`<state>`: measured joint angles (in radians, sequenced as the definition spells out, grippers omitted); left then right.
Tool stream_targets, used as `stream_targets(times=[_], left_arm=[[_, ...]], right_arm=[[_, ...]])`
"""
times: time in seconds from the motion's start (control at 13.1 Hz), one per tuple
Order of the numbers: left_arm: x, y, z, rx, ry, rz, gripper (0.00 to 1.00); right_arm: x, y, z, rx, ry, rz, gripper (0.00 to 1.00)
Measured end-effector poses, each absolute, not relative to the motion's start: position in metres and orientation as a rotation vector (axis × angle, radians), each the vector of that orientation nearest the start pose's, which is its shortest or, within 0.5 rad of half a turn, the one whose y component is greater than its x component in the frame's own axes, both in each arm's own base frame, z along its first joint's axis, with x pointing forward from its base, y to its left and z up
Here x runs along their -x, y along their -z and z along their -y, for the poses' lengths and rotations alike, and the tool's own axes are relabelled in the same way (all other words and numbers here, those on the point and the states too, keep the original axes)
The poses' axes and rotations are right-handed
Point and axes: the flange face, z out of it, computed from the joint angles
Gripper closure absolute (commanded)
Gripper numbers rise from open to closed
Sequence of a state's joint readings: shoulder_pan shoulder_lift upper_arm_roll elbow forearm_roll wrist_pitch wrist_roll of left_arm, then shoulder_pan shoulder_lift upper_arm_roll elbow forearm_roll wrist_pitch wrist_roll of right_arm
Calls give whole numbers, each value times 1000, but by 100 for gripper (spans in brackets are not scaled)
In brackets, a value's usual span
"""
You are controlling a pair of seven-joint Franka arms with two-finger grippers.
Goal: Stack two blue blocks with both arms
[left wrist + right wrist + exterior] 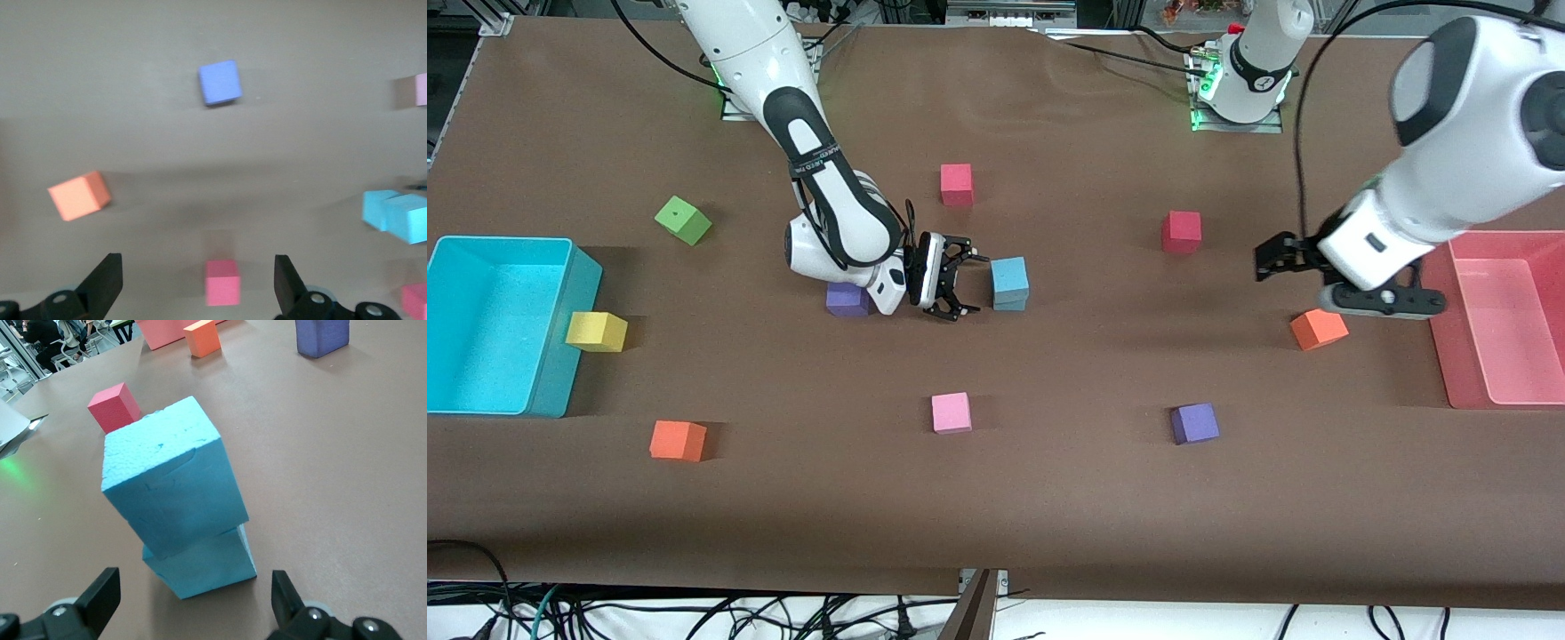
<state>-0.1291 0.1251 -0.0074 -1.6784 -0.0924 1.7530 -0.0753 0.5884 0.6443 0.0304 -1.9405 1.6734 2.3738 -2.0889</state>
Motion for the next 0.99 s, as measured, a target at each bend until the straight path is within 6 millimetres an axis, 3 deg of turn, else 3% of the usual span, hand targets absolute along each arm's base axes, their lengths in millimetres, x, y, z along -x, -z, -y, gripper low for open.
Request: stream_targets(times=[0.23, 0.53, 0.84, 0.99], left_arm=[[-590, -522, 55, 3175, -93, -87, 0], [-584, -528, 54, 3136, -105, -109, 0], [-582, -529, 54, 3135, -125, -110, 0], [-581, -536, 57, 3134, -133, -118, 0]], right_arm=[[-484, -138, -358, 1814, 647, 1317, 0], [-487, -152, -342, 1824, 668, 1312, 0], [-497, -178, -297, 1780, 667, 1335, 0], [-515, -196, -255, 1727, 579, 1379, 0]])
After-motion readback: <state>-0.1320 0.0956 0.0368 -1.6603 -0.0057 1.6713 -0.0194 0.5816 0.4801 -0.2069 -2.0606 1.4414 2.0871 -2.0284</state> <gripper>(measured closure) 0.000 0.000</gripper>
